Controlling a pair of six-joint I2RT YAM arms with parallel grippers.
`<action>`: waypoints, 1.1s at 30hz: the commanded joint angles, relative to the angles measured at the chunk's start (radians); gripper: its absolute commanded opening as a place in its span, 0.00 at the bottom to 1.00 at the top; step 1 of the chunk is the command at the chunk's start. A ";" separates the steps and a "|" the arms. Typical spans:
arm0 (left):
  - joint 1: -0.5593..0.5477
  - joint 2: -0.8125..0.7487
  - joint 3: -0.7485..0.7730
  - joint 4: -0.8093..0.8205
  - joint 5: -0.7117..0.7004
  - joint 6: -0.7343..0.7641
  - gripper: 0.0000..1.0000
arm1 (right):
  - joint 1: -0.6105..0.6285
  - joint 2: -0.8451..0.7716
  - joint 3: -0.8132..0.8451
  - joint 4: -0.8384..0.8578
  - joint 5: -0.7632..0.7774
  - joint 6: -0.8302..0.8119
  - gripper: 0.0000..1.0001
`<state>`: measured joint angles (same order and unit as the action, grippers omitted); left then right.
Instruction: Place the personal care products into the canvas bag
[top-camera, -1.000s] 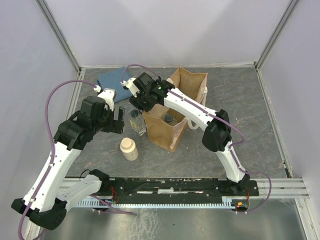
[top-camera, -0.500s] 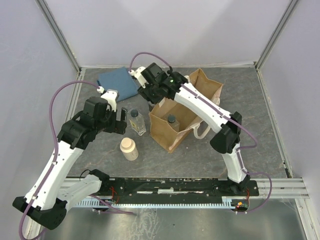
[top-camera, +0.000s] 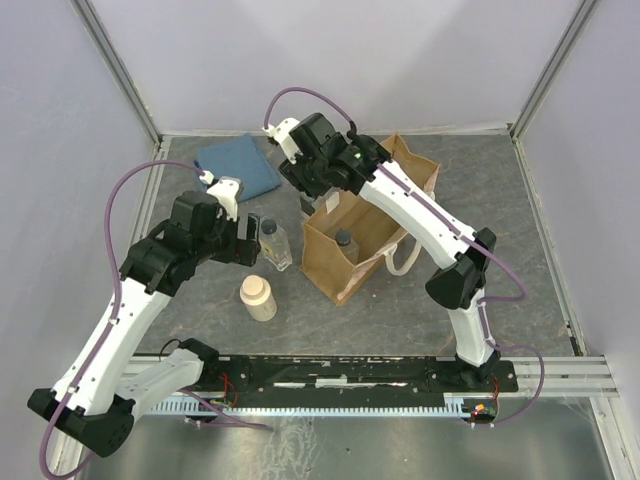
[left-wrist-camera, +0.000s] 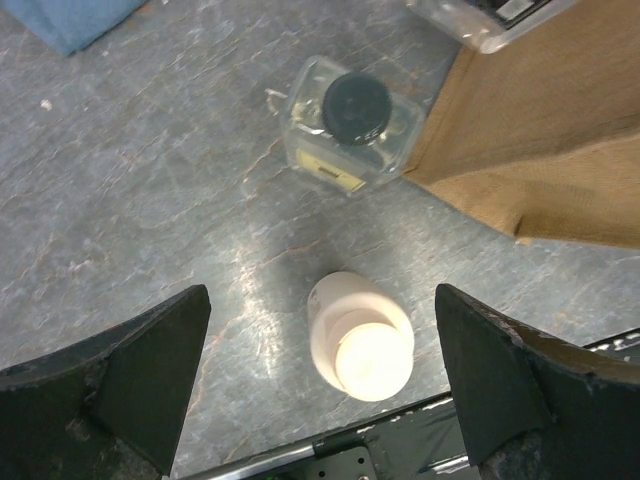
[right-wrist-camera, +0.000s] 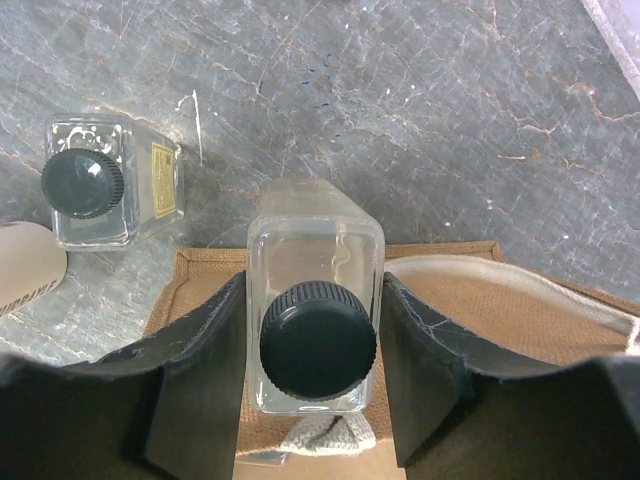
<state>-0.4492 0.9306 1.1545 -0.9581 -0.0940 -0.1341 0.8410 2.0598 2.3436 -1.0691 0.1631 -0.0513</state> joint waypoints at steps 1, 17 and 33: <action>0.001 0.001 0.002 0.137 0.125 -0.037 1.00 | -0.012 -0.132 0.097 0.133 0.039 -0.005 0.00; 0.001 0.167 0.093 0.489 0.466 -0.117 1.00 | -0.043 -0.360 0.077 0.290 0.271 -0.106 0.00; -0.150 0.378 0.090 0.643 0.374 -0.124 0.99 | -0.051 -0.657 -0.358 0.262 0.384 -0.080 0.00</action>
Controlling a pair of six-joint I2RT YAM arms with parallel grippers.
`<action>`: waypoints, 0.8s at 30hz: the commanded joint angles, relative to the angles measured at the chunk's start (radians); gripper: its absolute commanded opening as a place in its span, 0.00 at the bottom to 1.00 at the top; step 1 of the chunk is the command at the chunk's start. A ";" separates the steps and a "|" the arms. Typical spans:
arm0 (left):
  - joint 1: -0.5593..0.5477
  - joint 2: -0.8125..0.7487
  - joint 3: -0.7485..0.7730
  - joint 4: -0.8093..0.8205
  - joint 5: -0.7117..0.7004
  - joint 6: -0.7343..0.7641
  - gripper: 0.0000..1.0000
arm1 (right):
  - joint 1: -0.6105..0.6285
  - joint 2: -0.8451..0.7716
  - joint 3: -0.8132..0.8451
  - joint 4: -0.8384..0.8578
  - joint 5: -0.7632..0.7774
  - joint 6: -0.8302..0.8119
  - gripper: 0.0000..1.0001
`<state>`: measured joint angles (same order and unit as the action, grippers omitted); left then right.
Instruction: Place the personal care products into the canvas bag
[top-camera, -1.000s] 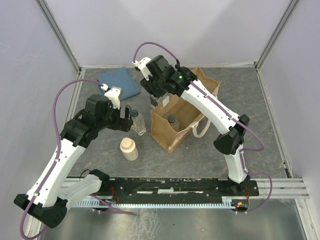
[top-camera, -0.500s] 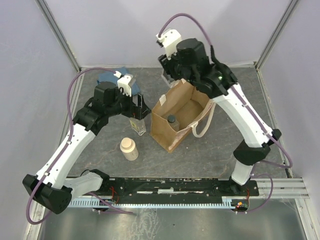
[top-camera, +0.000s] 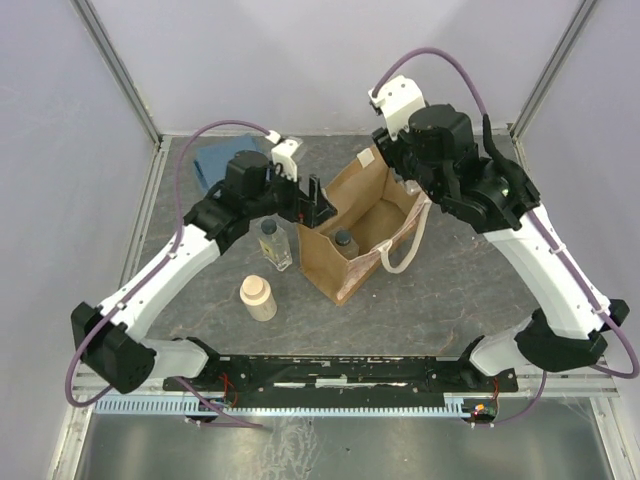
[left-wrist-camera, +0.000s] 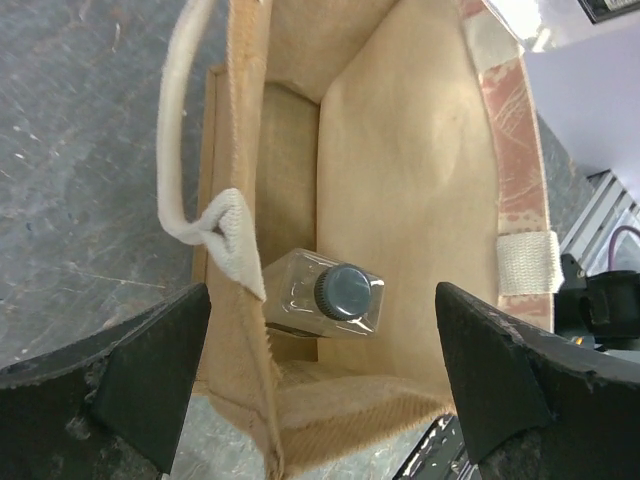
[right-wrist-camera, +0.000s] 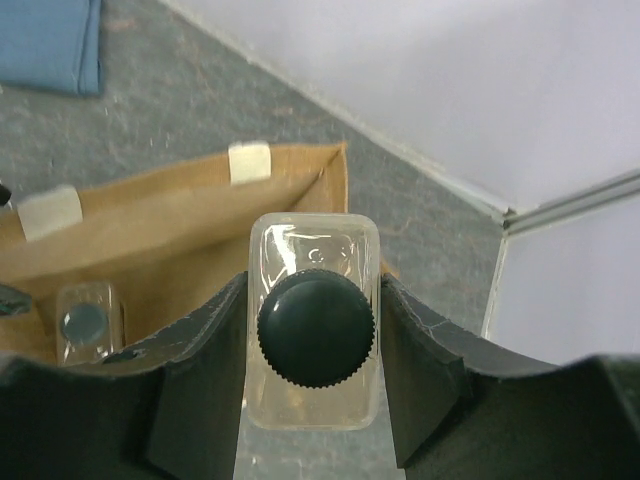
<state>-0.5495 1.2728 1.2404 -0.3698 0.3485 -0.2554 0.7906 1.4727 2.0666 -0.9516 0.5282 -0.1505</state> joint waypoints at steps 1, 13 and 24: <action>-0.061 0.048 0.003 0.051 -0.092 0.005 1.00 | -0.001 -0.077 -0.110 0.150 0.003 0.031 0.00; -0.100 0.084 -0.008 -0.038 -0.253 0.066 0.17 | -0.014 -0.098 -0.385 0.286 -0.183 0.179 0.00; -0.099 0.060 -0.043 -0.049 -0.275 0.074 0.15 | -0.014 -0.169 -0.701 0.505 -0.275 0.313 0.00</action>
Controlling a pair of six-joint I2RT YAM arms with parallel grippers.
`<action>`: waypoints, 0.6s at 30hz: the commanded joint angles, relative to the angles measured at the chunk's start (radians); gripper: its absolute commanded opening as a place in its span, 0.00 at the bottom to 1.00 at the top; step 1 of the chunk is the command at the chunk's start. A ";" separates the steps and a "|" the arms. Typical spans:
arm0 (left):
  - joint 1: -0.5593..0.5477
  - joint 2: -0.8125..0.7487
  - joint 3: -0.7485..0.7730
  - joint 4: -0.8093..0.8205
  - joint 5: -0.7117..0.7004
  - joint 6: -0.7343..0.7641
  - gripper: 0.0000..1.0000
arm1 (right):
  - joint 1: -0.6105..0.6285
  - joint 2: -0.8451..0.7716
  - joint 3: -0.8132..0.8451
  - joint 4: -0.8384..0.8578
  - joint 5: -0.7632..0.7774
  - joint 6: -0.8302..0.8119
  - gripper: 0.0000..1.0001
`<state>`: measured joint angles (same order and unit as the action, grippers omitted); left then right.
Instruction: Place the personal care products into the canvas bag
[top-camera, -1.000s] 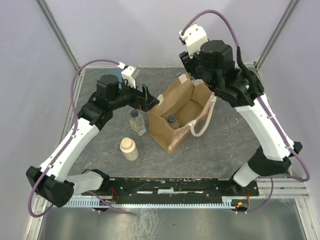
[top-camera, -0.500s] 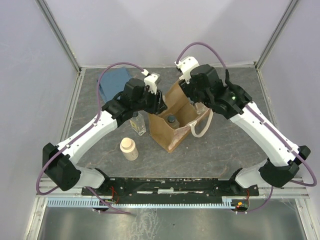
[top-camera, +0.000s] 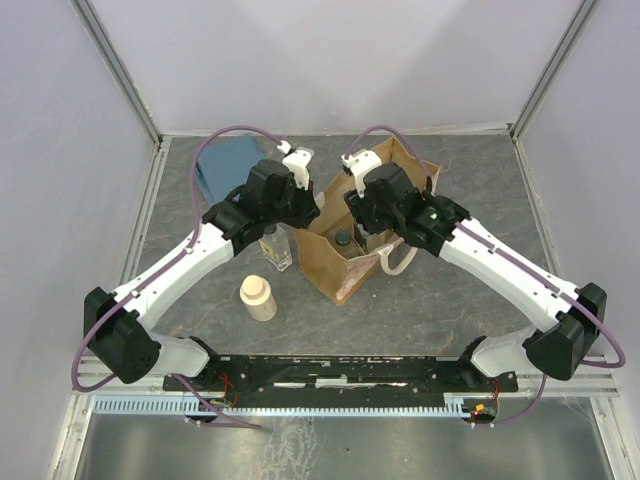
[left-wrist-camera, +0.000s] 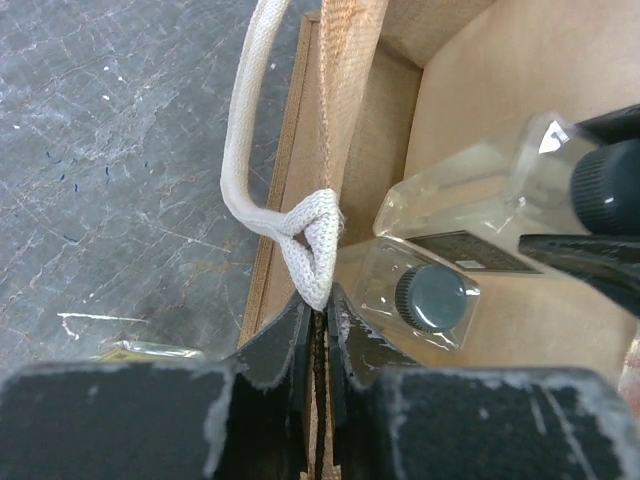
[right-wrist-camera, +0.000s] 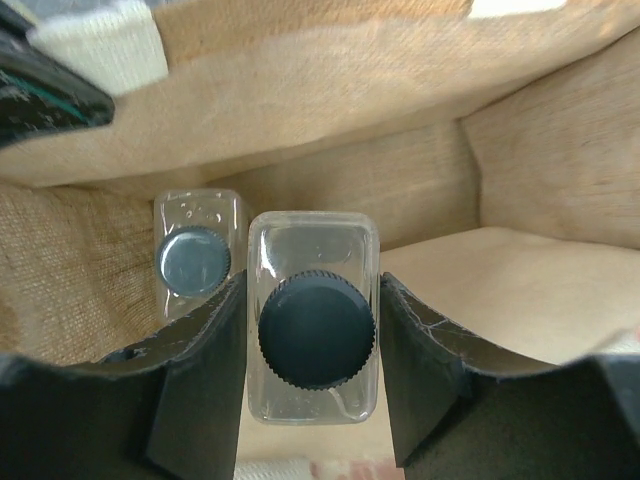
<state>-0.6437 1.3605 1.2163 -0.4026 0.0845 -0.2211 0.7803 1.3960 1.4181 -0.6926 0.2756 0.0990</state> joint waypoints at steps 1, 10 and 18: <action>-0.005 -0.029 -0.022 -0.015 -0.011 0.040 0.15 | -0.004 -0.099 -0.080 0.268 -0.032 0.075 0.00; -0.006 -0.035 -0.029 -0.015 -0.006 0.042 0.17 | -0.002 -0.119 -0.281 0.462 -0.055 0.131 0.00; -0.006 -0.029 -0.027 -0.014 -0.004 0.042 0.17 | -0.001 -0.050 -0.296 0.524 -0.089 0.142 0.00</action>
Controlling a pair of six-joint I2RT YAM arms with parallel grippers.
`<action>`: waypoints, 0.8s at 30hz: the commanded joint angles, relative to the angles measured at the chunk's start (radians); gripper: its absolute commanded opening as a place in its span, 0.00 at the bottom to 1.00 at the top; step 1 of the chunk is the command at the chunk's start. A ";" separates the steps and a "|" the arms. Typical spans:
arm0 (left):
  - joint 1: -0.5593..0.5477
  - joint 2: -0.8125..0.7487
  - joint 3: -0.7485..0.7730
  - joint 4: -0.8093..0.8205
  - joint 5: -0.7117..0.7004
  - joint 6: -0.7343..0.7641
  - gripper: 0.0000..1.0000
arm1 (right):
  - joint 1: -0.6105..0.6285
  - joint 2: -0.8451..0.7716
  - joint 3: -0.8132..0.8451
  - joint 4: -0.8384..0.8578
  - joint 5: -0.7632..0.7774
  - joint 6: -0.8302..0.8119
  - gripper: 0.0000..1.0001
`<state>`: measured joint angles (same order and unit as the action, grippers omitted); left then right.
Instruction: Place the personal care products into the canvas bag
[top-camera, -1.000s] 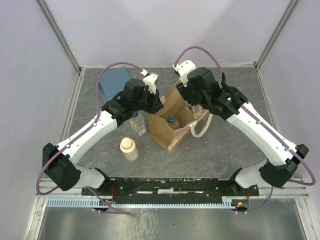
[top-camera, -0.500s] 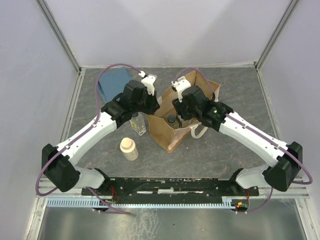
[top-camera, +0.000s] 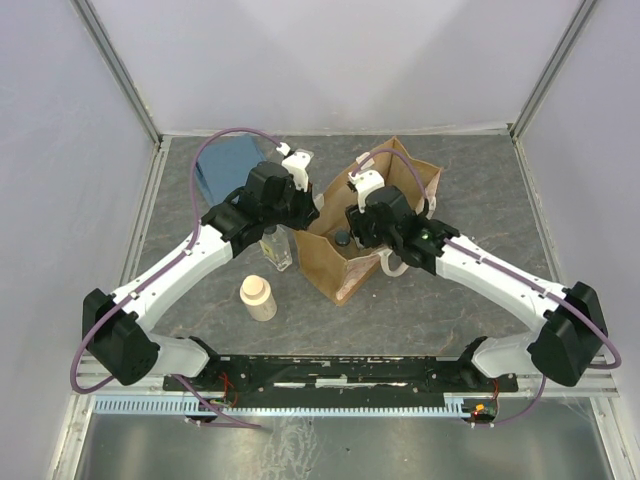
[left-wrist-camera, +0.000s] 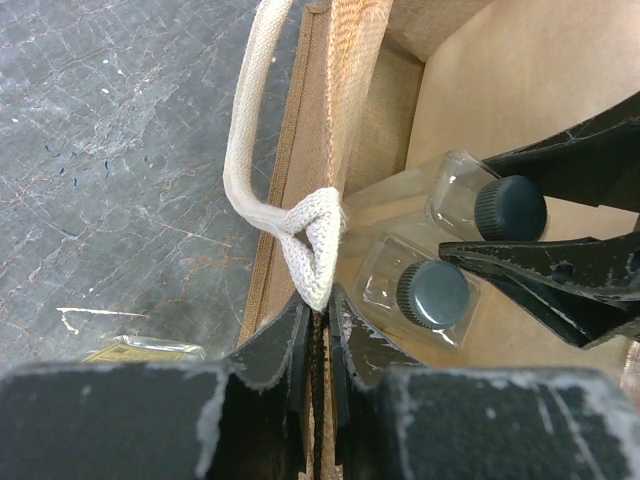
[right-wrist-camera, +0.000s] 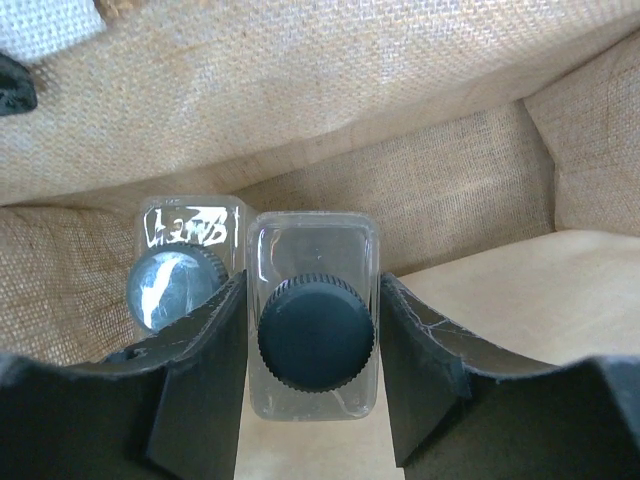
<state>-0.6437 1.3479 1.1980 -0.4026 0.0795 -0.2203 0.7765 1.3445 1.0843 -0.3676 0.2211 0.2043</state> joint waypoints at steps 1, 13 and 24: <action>-0.006 -0.017 -0.008 -0.015 0.000 0.042 0.17 | 0.004 0.012 0.039 0.194 -0.035 0.037 0.00; -0.005 -0.007 -0.001 -0.031 -0.003 0.056 0.18 | 0.010 0.027 0.056 0.066 0.035 0.042 0.54; -0.006 0.003 0.035 -0.046 -0.012 0.055 0.74 | 0.010 -0.098 0.253 -0.135 0.108 0.004 0.90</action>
<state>-0.6437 1.3479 1.1984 -0.4194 0.0788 -0.1955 0.7830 1.3258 1.2301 -0.4480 0.2817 0.2161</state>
